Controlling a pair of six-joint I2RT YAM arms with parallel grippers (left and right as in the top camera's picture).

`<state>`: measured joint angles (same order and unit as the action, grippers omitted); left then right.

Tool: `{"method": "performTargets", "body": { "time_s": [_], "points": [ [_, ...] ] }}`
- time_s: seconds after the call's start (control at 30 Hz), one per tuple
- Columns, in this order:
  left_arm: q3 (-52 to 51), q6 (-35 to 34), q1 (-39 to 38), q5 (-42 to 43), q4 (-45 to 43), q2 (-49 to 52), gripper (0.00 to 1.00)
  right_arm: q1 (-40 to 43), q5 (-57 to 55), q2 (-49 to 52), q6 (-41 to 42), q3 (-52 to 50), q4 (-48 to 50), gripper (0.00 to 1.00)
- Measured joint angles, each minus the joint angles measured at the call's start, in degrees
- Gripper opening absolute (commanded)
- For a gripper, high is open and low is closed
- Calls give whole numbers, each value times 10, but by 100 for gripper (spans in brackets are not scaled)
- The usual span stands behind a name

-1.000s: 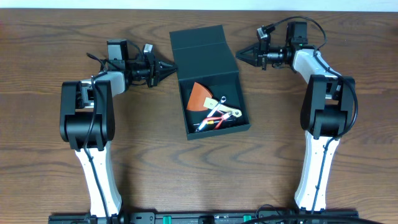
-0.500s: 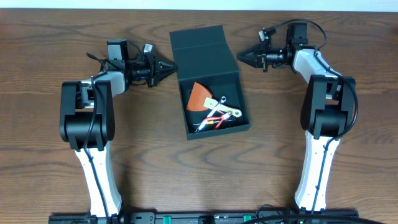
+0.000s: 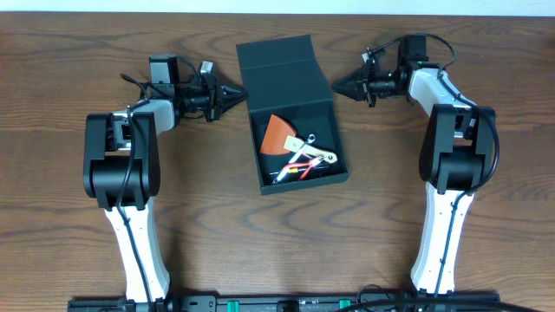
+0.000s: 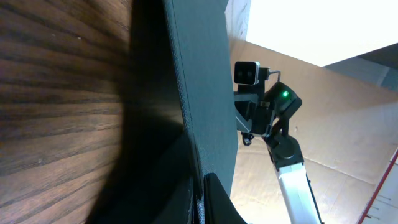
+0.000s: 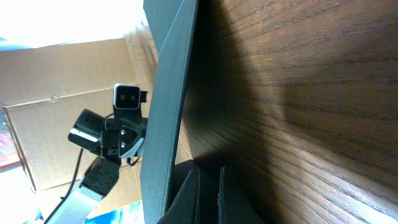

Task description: Pack container

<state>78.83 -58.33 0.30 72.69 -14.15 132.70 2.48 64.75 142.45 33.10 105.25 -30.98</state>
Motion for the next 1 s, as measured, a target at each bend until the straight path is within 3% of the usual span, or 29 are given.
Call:
{"method": "performTargets", "body": {
  "time_s": [0.5, 0.8, 1.0],
  "points": [
    [0, 0, 0, 0, 0, 0, 6, -28, -3, 0, -23, 0, 3, 1],
    [0, 0, 3, 5, -3, 0, 6, -28, 68, 0, -41, -3, 125, 1],
    [0, 0, 4, 5, -4, 0, 6, -27, 101, 0, -31, -3, 146, 1]
  ]
}}
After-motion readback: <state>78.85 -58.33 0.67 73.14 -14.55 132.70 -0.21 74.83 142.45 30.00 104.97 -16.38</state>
